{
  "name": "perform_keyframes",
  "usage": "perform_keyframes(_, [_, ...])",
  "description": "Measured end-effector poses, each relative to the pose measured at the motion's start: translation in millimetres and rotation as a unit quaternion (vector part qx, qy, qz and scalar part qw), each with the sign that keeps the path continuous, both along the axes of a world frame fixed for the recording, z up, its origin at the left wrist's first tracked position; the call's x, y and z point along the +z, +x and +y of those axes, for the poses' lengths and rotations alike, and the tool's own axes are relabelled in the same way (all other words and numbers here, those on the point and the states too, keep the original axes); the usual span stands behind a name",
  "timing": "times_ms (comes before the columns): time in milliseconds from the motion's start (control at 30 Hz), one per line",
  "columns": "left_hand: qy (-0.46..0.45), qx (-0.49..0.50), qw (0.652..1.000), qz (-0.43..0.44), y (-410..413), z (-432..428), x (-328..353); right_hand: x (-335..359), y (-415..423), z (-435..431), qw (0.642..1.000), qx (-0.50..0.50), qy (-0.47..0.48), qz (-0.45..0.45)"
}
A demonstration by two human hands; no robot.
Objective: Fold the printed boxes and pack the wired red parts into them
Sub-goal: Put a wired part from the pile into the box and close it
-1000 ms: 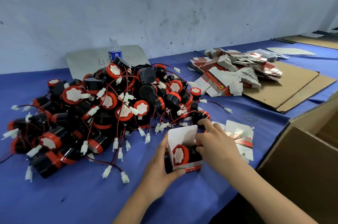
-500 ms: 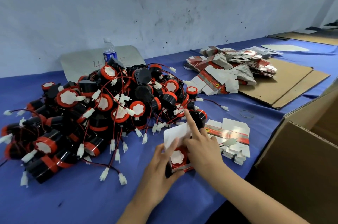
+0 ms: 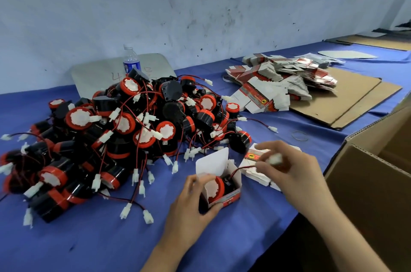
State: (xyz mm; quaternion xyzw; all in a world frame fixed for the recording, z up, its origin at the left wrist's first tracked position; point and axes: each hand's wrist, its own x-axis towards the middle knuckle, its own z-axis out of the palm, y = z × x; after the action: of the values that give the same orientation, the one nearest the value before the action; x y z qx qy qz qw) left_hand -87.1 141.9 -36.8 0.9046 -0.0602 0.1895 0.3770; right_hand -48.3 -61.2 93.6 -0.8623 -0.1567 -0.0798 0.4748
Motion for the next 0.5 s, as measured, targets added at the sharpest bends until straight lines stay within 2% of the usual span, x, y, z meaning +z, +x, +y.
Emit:
perform_keyframes(100, [-0.013,-0.006,1.0,-0.004,-1,1,0,-14,-9,17,0.977,0.039,0.207,-0.027])
perform_keyframes(167, [-0.022,-0.014,1.0,-0.005,-1,2,0,-24,-12,26,0.969,0.04,0.24,-0.045])
perform_keyframes(200, [-0.026,-0.017,1.0,-0.005,-2,2,0,-29,-12,28,0.975,0.04,0.205,-0.071])
perform_keyframes(267, [-0.035,-0.016,0.999,-0.004,-2,2,-1,-36,-8,31,0.985,0.03,0.06,-0.156])
perform_keyframes(333, [-0.038,-0.013,0.999,-0.003,-1,3,-2,-40,-3,31,0.97,0.015,-0.073,-0.231])
perform_keyframes(400, [-0.03,-0.014,0.999,-0.005,-1,4,-3,-40,1,29,0.96,0.012,-0.125,-0.251])
perform_keyframes(500, [-0.019,-0.02,1.0,-0.009,-1,6,-4,-32,2,21,0.957,-0.012,-0.134,-0.259])
